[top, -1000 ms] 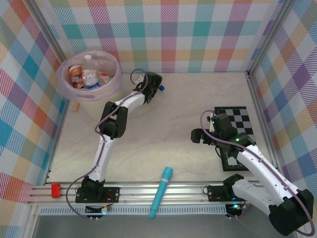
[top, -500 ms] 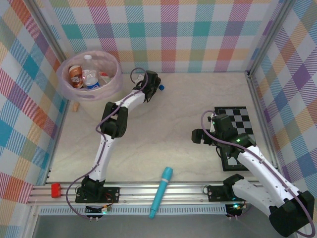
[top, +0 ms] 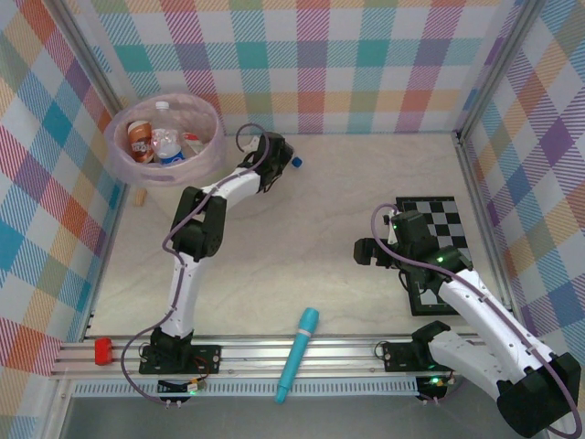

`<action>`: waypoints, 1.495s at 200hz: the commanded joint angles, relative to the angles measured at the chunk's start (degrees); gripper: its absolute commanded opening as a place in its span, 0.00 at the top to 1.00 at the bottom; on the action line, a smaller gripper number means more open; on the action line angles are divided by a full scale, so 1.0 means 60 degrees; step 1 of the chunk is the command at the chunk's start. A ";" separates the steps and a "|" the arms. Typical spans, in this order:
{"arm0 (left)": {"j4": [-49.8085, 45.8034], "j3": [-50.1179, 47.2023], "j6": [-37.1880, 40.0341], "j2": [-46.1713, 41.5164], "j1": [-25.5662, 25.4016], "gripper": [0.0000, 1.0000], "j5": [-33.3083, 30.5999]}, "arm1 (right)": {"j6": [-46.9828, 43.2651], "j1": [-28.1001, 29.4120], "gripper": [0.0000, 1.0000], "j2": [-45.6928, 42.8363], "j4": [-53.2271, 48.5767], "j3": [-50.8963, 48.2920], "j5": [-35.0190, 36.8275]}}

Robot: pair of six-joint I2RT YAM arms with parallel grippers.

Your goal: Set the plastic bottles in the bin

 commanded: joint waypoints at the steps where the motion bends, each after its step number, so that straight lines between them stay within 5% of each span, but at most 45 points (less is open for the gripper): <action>1: 0.0312 -0.0368 0.0772 -0.1055 -0.0190 0.52 0.0006 | -0.0047 -0.0046 0.00 0.0056 0.0095 0.0065 -0.0062; 23: -0.0431 -0.0219 0.1516 -0.1191 -0.0253 0.48 -0.0652 | -0.0090 -0.0053 0.00 0.0077 0.0040 0.0124 -0.0062; 68: -0.1952 0.1041 0.2666 -0.0511 -0.0167 0.08 -0.1168 | -0.0077 -0.0053 0.00 -0.0120 -0.0056 -0.0021 0.0039; 87: -0.2459 0.1641 0.2862 -0.0127 -0.0122 0.00 -0.1253 | -0.0084 -0.0052 0.00 -0.0161 -0.0080 -0.0061 0.0068; 174: -0.4653 0.4429 0.3192 0.1635 -0.0041 0.00 -0.1469 | -0.0066 -0.0052 0.00 -0.0235 0.0037 -0.0192 0.0200; 299: -0.4084 0.6784 0.2099 0.4171 0.0457 0.00 -0.0451 | -0.0150 -0.0057 0.00 -0.0257 -0.0045 -0.0169 0.0465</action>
